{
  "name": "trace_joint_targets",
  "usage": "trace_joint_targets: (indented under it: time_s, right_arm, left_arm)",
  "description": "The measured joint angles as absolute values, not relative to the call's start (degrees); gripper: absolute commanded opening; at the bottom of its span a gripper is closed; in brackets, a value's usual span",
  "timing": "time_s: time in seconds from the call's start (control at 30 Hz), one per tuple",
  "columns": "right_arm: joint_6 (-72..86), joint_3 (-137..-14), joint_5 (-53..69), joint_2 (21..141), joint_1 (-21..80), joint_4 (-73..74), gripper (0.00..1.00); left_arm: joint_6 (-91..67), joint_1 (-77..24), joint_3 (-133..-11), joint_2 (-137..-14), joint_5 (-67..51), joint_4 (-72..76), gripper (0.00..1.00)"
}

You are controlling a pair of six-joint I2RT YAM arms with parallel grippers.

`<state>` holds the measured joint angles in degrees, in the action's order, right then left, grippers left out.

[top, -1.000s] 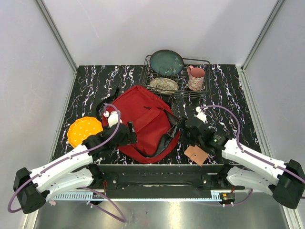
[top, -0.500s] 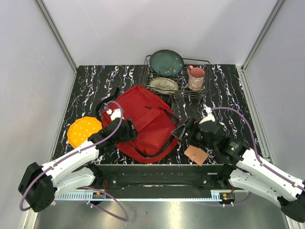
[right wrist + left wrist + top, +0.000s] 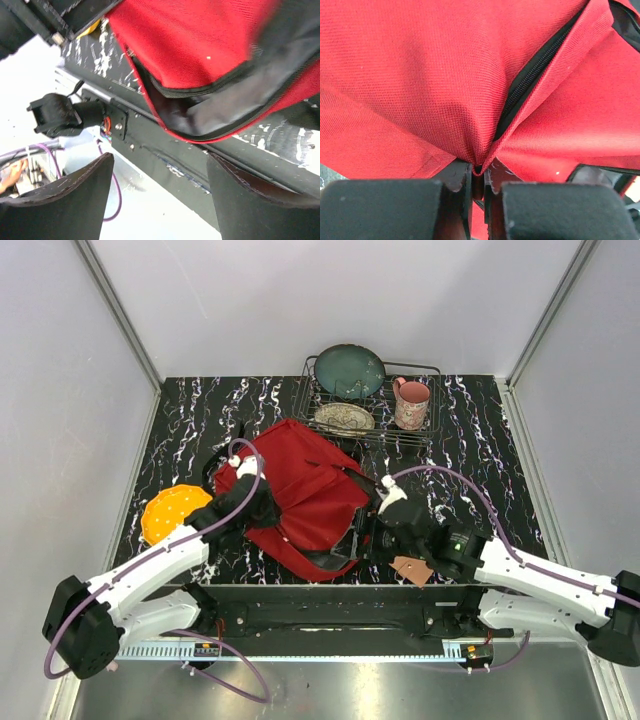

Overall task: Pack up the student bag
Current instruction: Zip the student bag at the center of the board.

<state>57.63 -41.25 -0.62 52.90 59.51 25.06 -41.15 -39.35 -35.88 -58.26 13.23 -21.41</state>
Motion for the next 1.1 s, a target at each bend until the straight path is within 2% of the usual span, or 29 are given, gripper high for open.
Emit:
trace_joint_targets:
  time_s: [0.13,0.23,0.27,0.4,0.47,0.5,0.53,0.77,0.87,1.1]
  right_arm:
    - [55.9,-44.23,-0.58,54.98,62.72,23.81,0.58]
    - [55.07,-45.43,-0.47,56.66,63.33,21.8,0.56]
    - [55.07,-45.45,-0.45,57.23,63.44,21.02,0.51]
    - [54.87,-45.45,-0.38,60.49,63.7,18.81,0.45]
    - [54.7,-45.52,-0.3,62.37,63.72,18.04,0.41]
    - [54.5,-45.76,0.01,63.57,63.72,17.91,0.41]
    - [54.22,-45.89,0.27,64.34,63.75,17.8,0.41]
    - [52.47,-47.24,1.74,66.08,64.18,18.57,0.41]
    - [52.47,-47.72,2.46,65.93,64.58,19.49,0.45]
    - [51.53,-50.15,-0.99,60.4,67.24,24.23,0.44]
  left_arm:
    - [-40.32,-39.31,-39.55,-57.95,10.61,-22.83,0.08]
    - [-40.38,-39.31,-39.86,-56.66,8.54,-23.05,0.09]
    - [-40.51,-39.31,-39.86,-56.14,7.64,-23.33,0.09]
    - [-41.47,-39.31,-39.18,-54.72,5.52,-23.03,0.09]
    - [-42.39,-39.31,-38.35,-54.43,4.34,-22.46,0.15]
    - [-42.85,-39.35,-37.85,-54.48,3.77,-22.0,0.21]
    - [-43.46,-39.53,-37.36,-54.61,3.25,-21.52,0.22]
    - [-45.56,-43.9,-37.04,-58.81,3.01,-18.31,0.23]
    - [-46.22,-45.47,-37.21,-60.29,3.03,-17.41,0.22]
    - [-47.03,-45.93,-37.58,-60.82,3.27,-16.95,0.23]
